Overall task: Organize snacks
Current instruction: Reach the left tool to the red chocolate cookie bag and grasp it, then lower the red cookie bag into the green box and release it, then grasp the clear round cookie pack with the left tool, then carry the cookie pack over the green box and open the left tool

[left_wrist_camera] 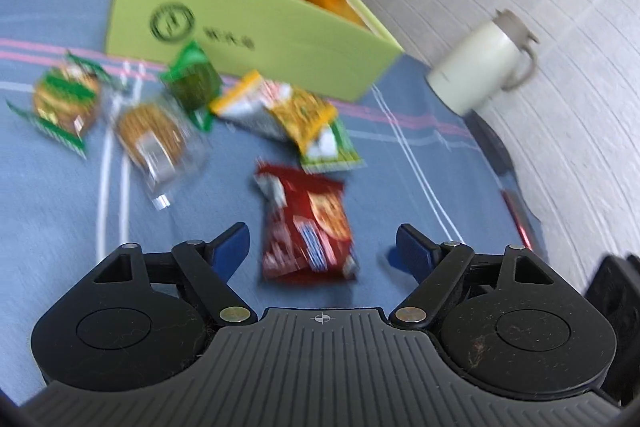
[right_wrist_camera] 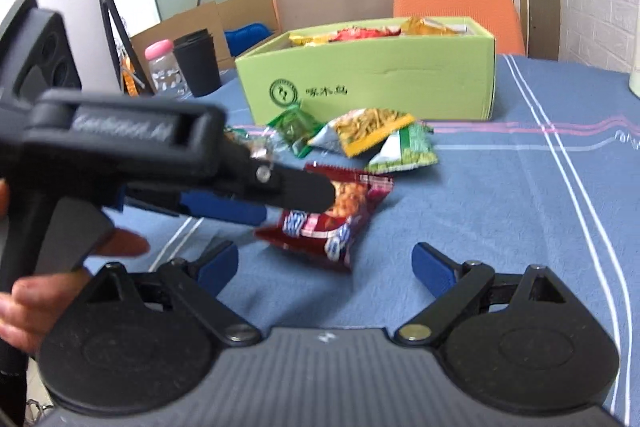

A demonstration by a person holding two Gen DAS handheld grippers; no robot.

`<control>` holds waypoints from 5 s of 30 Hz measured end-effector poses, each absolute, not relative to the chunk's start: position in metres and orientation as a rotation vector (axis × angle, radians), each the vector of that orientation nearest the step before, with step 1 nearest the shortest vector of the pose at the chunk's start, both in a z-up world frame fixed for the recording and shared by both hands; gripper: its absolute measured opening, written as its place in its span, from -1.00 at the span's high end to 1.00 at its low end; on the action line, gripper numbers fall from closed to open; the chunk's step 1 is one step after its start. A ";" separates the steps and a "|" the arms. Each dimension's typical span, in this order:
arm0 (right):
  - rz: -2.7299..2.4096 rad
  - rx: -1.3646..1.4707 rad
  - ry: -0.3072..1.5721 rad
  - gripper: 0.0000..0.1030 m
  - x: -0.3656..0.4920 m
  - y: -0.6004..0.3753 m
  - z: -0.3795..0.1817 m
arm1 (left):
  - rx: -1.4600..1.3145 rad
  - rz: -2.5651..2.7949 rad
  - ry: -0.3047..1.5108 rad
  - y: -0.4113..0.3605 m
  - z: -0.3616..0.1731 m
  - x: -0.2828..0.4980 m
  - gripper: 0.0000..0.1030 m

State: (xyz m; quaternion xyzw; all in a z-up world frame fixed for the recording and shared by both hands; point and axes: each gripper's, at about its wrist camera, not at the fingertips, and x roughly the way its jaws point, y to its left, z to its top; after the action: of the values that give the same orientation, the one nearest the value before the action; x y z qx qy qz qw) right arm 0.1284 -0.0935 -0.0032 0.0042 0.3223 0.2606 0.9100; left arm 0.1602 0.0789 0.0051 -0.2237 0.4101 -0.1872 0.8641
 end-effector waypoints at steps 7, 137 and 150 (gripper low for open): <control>0.541 -0.081 0.658 -0.81 0.140 -0.071 -0.006 | -0.430 -0.391 0.906 0.071 -0.001 0.176 -0.17; 0.639 -0.226 0.379 -0.22 0.236 0.015 0.082 | -0.438 -0.294 0.645 0.141 0.099 0.245 0.61; 0.647 -0.172 0.422 -0.47 0.316 0.028 0.065 | -0.465 -0.205 0.666 0.176 0.076 0.326 0.21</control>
State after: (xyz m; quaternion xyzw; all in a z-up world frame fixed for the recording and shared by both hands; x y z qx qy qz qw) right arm 0.3163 0.0280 0.0653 -0.0838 0.2055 0.3150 0.9228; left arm 0.3261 0.1763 0.0758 -0.2256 0.3232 -0.0996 0.9136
